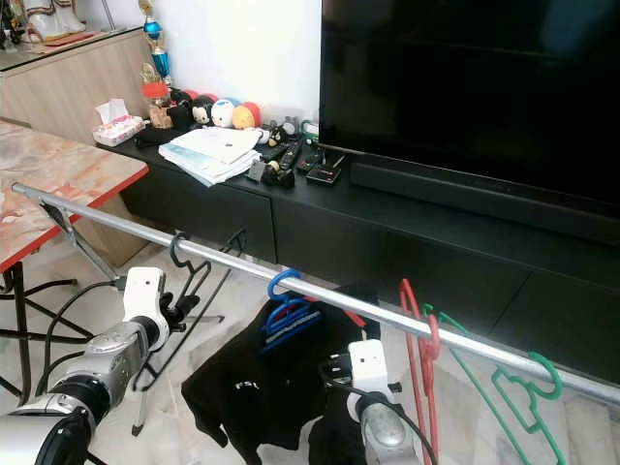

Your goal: Hang hanger

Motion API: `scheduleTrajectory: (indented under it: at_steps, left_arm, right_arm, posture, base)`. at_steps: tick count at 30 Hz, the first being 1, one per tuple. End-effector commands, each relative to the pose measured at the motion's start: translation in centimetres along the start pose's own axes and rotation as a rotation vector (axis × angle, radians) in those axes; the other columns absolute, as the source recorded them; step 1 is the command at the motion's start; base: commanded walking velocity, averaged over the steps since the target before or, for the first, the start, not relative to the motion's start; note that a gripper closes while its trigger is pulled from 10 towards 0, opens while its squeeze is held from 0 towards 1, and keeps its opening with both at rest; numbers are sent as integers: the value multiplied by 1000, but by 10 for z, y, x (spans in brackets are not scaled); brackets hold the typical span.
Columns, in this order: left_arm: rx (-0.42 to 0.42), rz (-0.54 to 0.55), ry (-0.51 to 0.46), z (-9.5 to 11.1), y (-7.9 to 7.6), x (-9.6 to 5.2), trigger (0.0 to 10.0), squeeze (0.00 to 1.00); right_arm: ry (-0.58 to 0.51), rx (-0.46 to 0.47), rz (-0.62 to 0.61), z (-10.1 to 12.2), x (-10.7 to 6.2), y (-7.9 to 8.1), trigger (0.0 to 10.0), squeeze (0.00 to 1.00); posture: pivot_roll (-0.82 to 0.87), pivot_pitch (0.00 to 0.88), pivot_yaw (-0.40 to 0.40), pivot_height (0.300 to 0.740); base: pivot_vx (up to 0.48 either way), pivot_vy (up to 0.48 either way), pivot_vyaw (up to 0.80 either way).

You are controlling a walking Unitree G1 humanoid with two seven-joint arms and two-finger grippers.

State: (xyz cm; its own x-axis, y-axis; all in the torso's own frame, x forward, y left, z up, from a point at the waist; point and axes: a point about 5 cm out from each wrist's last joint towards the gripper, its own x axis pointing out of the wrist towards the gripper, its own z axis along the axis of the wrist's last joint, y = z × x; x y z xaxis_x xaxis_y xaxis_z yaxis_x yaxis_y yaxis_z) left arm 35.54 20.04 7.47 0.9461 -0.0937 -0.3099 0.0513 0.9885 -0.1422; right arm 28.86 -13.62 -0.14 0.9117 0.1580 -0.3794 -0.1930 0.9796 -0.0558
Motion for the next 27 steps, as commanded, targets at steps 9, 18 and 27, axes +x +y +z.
scheduleTrajectory:
  at_steps: [9, 18, 27]
  left_arm:
    - [-50, -54, 33, -7, -7, 1, 0, 0]
    - [-47, -56, 39, -8, -7, 0, 0, 0]
    - [118, -9, 73, -13, -4, -1, 0, 0]
  right_arm:
    - [-34, -2, 5, 6, 1, 3, 10000, 0]
    - [-35, -5, 7, 7, 1, 3, 10000, 0]
    - [-19, -5, 7, 4, 1, 3, 10000, 0]
  posture:
    - [5, 34, 51, 740]
    - [6, 32, 49, 740]
    - [9, 22, 51, 740]
  base:
    - [0, 0, 0]
    - [0, 0, 0]
    - [0, 0, 0]
